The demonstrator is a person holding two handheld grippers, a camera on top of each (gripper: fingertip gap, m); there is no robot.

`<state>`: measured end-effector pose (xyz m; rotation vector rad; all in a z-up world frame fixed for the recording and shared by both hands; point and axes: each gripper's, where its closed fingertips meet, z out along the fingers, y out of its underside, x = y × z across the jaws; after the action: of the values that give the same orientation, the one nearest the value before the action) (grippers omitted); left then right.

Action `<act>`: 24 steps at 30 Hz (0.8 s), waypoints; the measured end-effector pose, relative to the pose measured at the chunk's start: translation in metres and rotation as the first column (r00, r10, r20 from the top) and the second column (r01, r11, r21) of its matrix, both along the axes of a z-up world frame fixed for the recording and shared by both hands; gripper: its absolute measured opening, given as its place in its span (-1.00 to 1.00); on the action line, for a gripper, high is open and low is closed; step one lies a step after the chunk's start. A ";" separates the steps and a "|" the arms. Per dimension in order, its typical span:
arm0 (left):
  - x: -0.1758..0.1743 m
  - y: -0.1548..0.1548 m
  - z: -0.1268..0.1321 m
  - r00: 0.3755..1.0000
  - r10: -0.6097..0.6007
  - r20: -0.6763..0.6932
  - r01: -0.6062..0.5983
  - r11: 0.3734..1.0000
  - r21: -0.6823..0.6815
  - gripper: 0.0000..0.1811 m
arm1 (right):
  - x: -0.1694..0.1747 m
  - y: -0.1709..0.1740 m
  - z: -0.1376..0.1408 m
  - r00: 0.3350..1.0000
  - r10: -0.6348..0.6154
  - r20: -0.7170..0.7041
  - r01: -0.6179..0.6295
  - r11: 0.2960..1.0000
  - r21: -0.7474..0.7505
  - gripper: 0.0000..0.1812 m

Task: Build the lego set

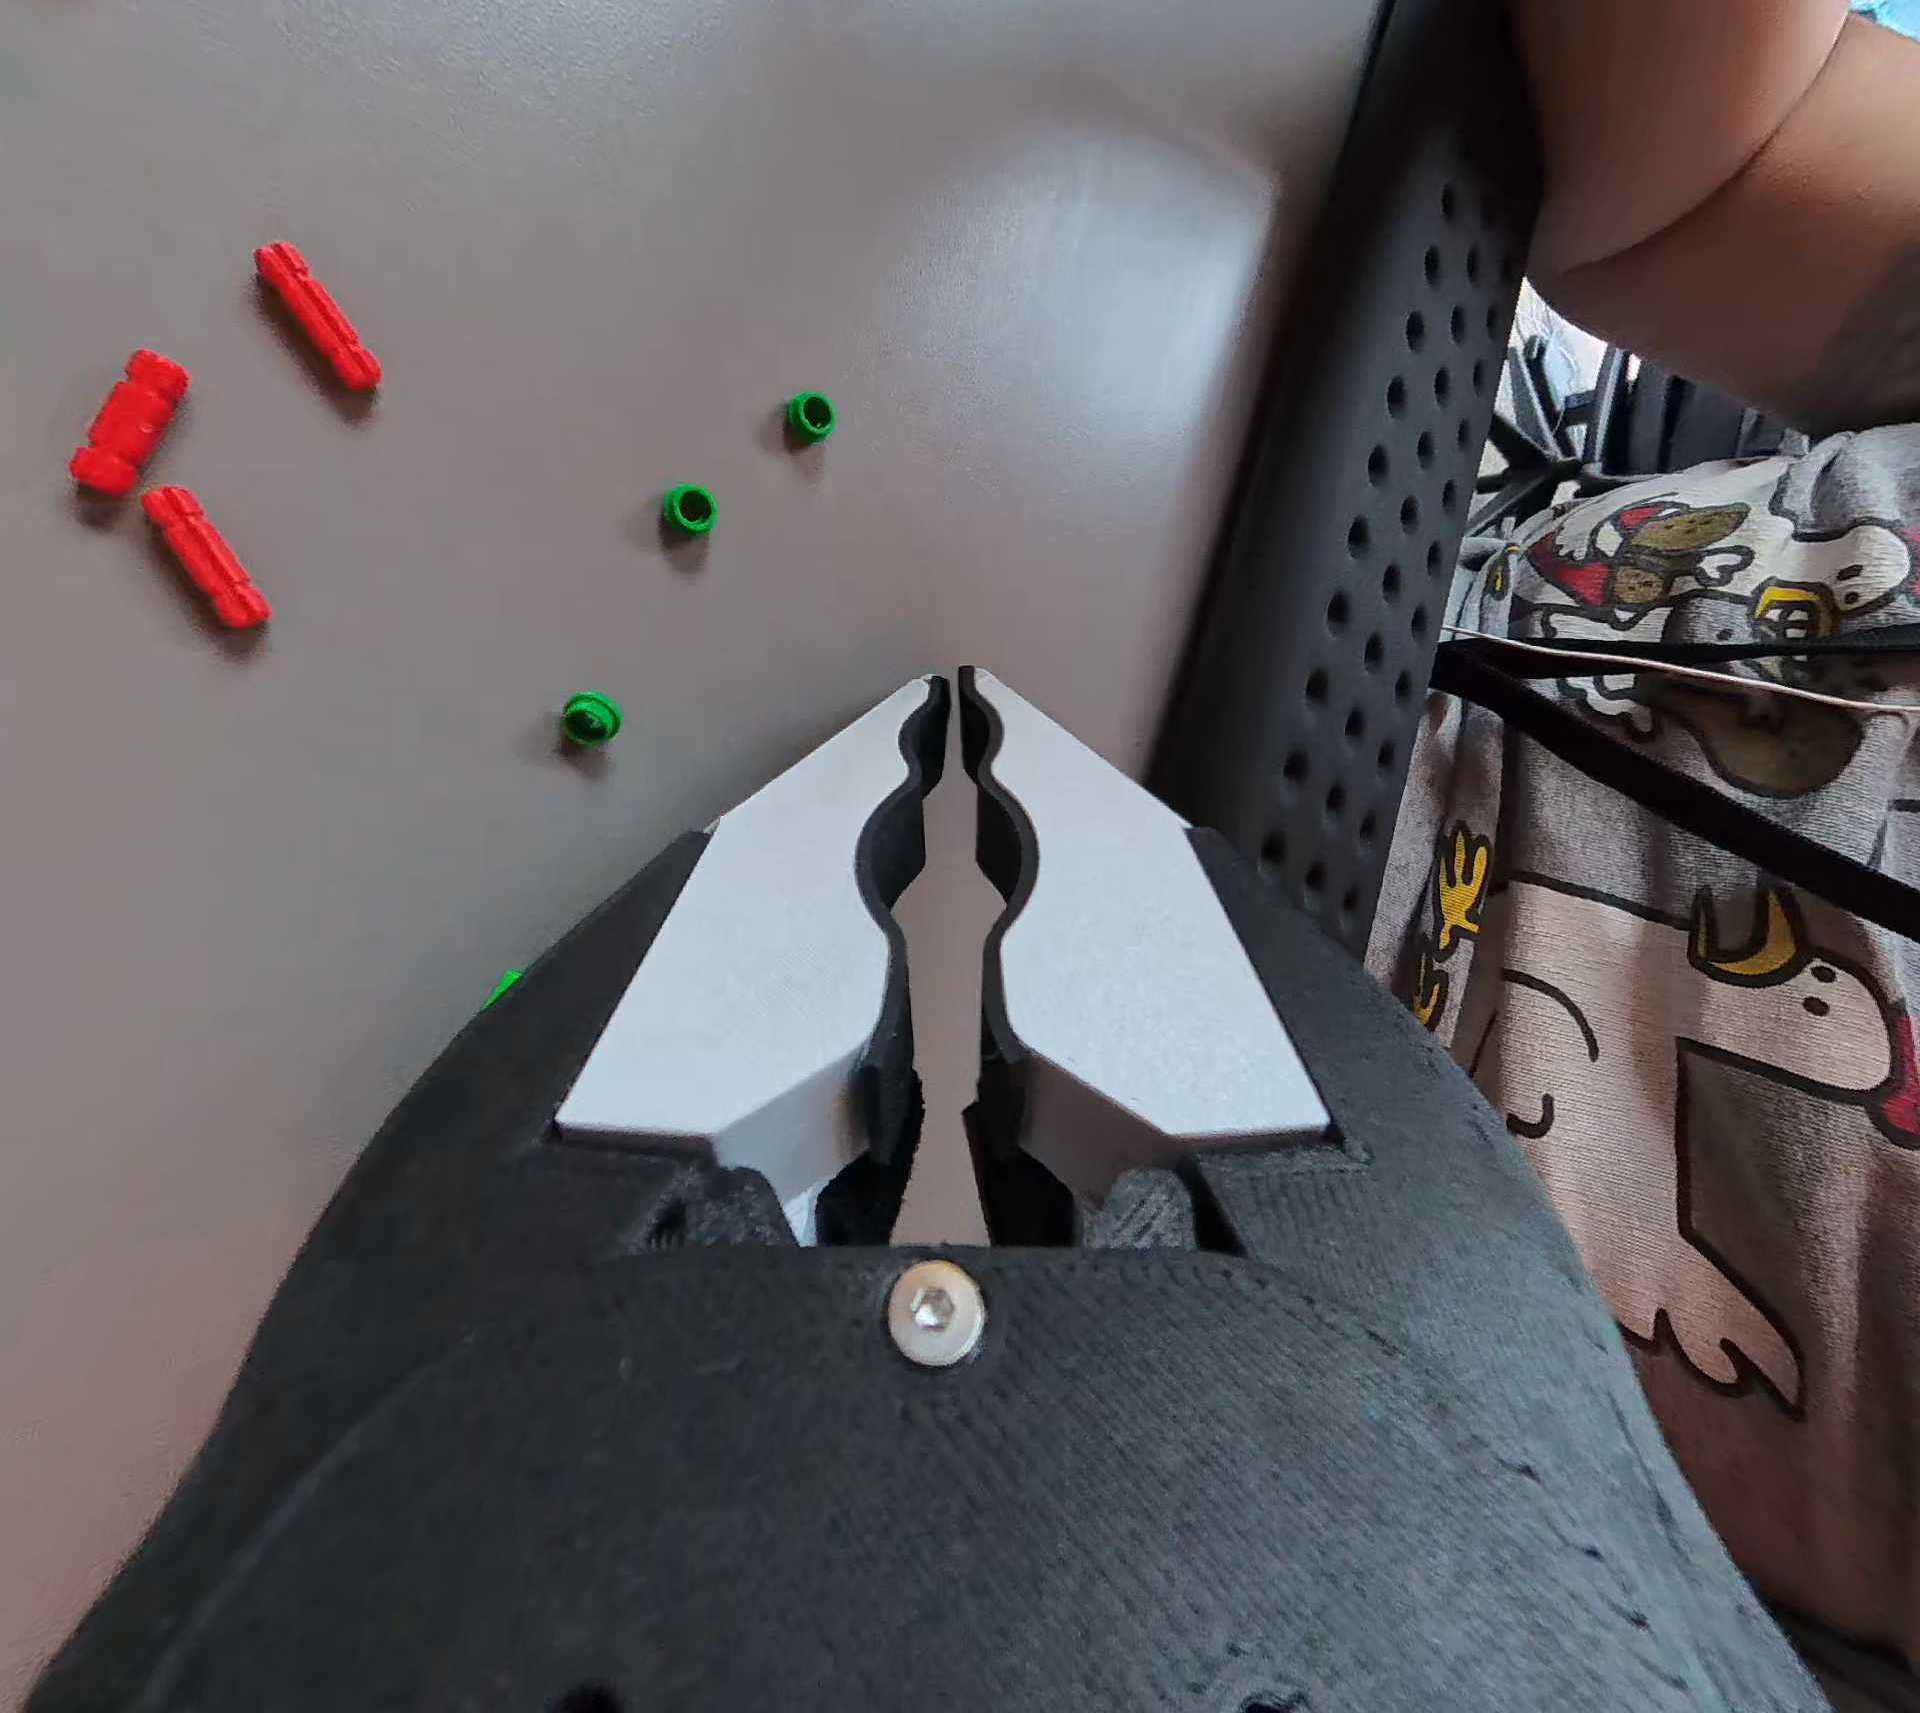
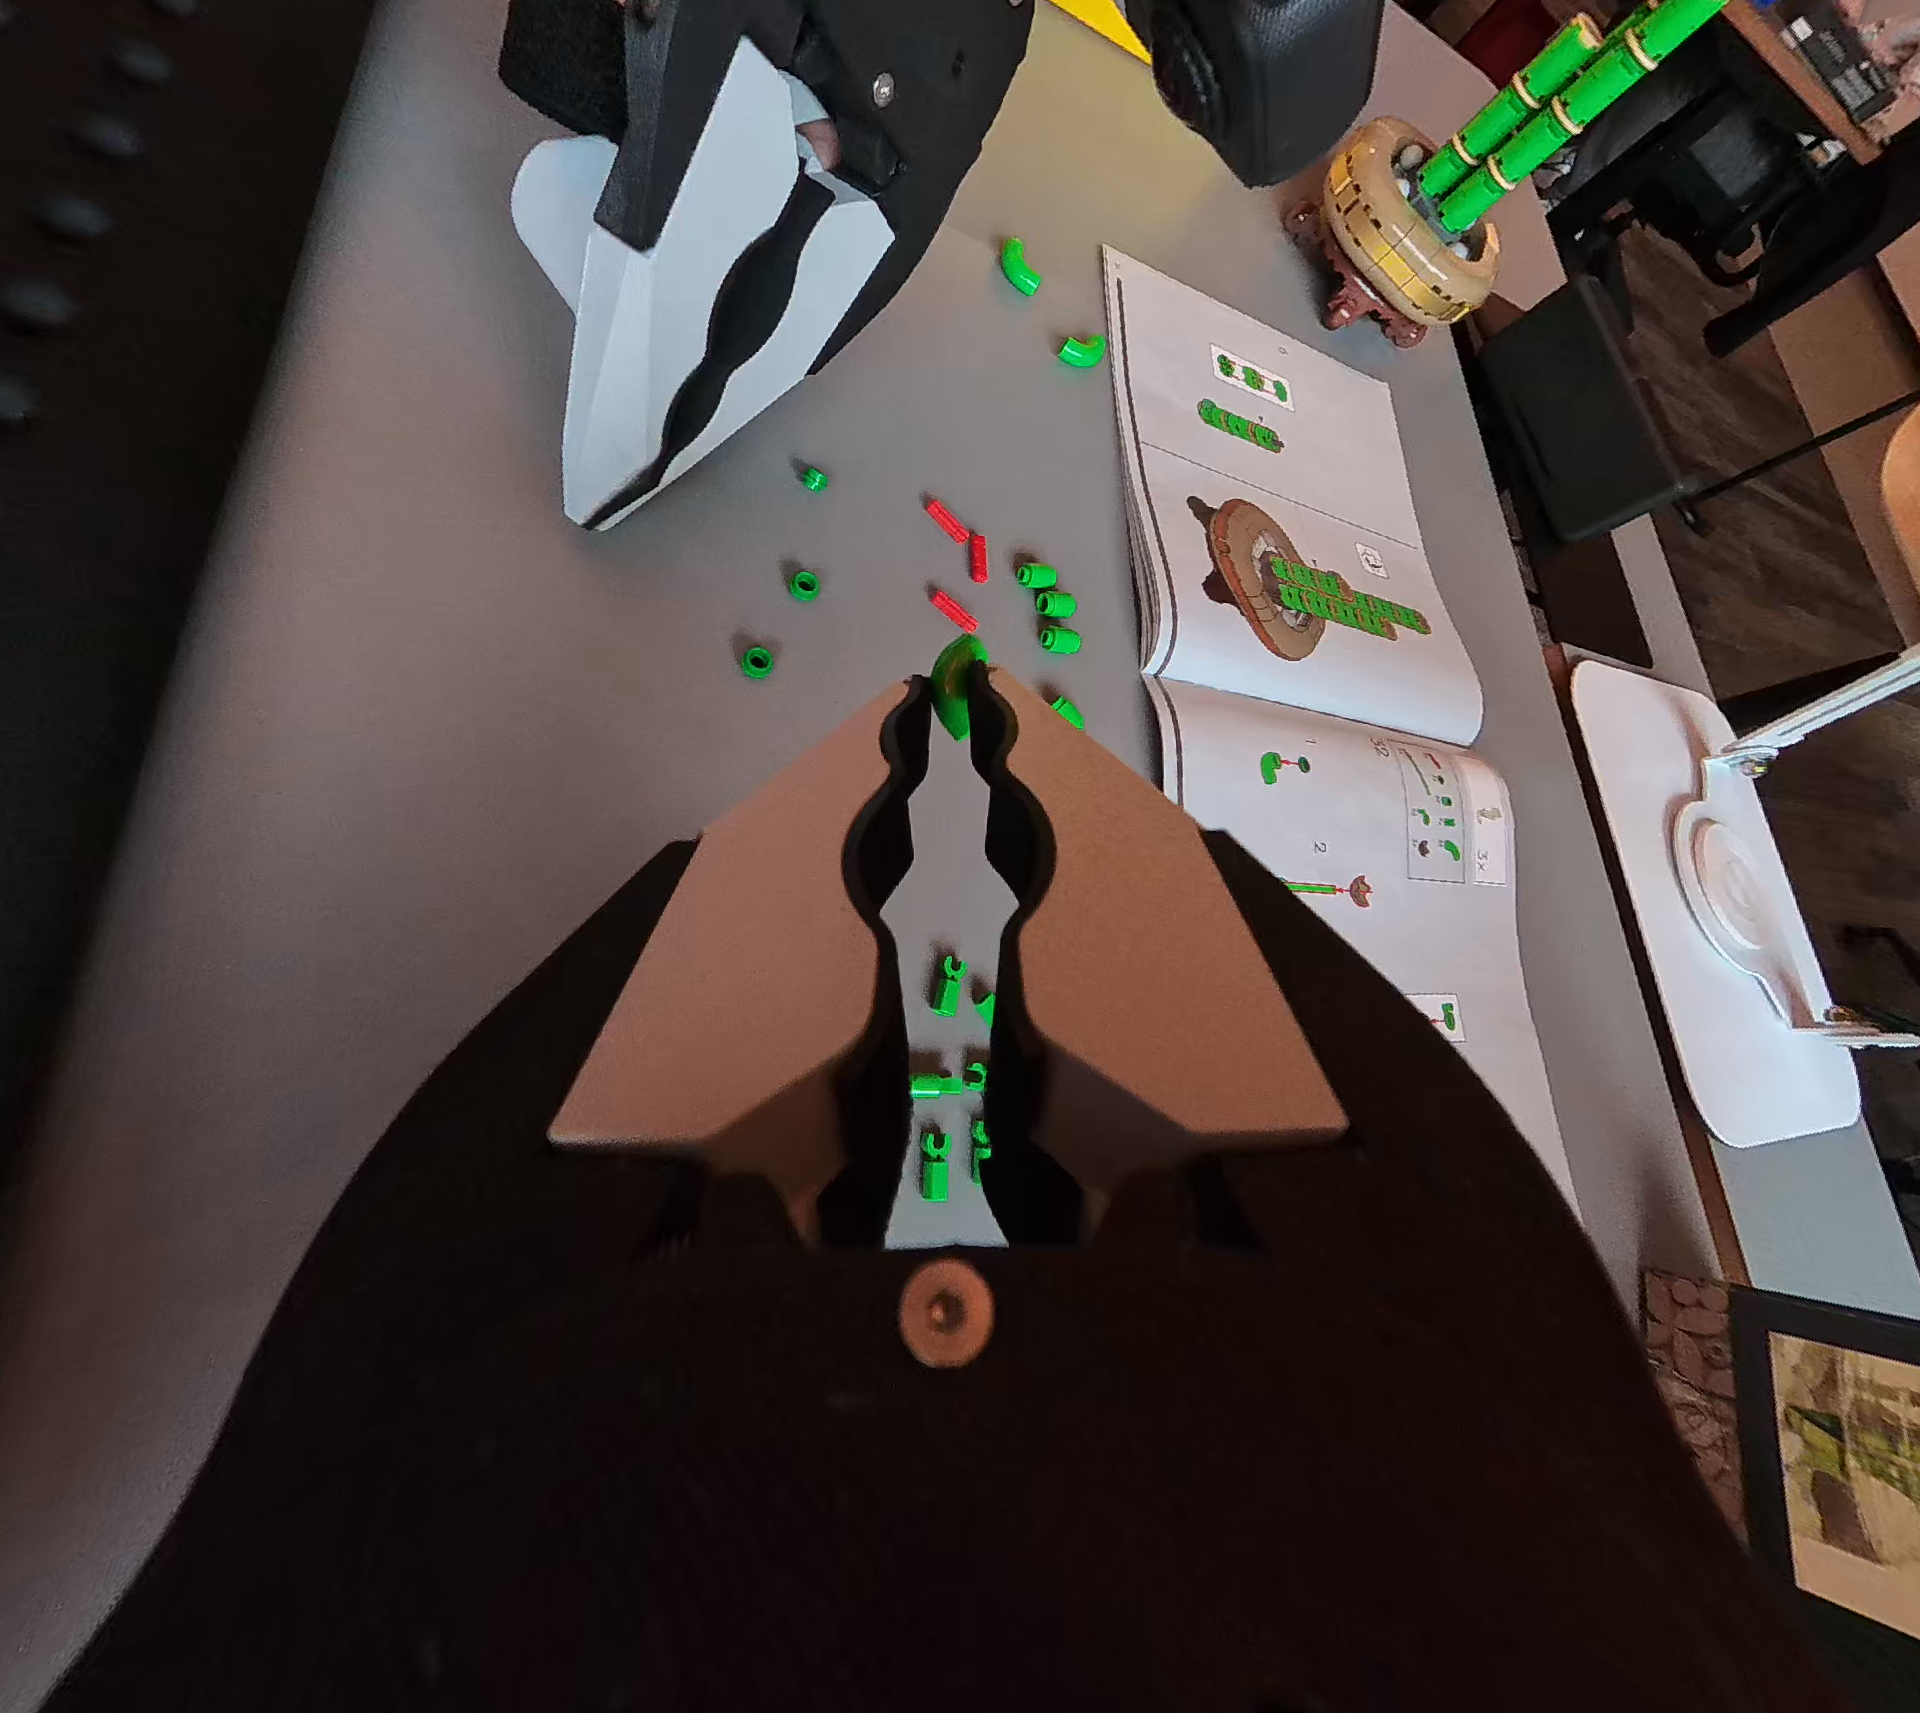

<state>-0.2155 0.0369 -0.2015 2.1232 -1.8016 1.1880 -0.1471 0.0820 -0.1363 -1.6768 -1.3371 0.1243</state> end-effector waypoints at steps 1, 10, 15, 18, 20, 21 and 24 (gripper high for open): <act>0.000 0.000 0.001 1.000 0.003 0.000 -0.003 1.000 -0.009 -0.98 | 0.000 0.000 0.000 1.000 0.001 0.002 -0.001 1.000 -0.001 -0.94; -0.005 0.032 0.017 0.989 0.129 0.075 -0.137 0.984 0.111 -0.74 | 0.000 -0.001 -0.001 1.000 0.010 0.011 -0.010 1.000 0.005 -0.94; -0.009 0.054 0.011 0.989 0.132 0.073 -0.150 0.908 0.391 -0.80 | 0.000 -0.001 -0.003 1.000 0.011 0.023 -0.011 1.000 0.005 -0.94; -0.013 0.068 0.008 0.997 0.074 0.027 -0.077 0.861 0.503 -0.80 | 0.000 -0.001 -0.003 1.000 0.011 0.026 -0.012 1.000 0.007 -0.94; -0.012 0.071 0.011 1.000 0.020 0.024 -0.030 0.842 0.539 -0.81 | 0.000 -0.001 -0.003 1.000 0.013 0.028 -0.013 1.000 0.008 -0.94; -0.011 0.070 0.013 1.000 -0.008 0.025 -0.007 0.837 0.547 -0.81 | 0.000 -0.001 -0.003 1.000 0.012 0.029 -0.012 1.000 0.009 -0.94; -0.010 0.067 0.013 0.996 -0.091 0.020 0.062 0.807 0.587 -0.84 | 0.001 -0.001 -0.003 0.999 0.012 0.032 -0.012 1.000 0.011 -0.94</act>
<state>-0.2255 0.1043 -0.1882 2.2796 -2.5067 0.7134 -0.1457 0.0808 -0.1393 -1.6680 -1.3699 0.0971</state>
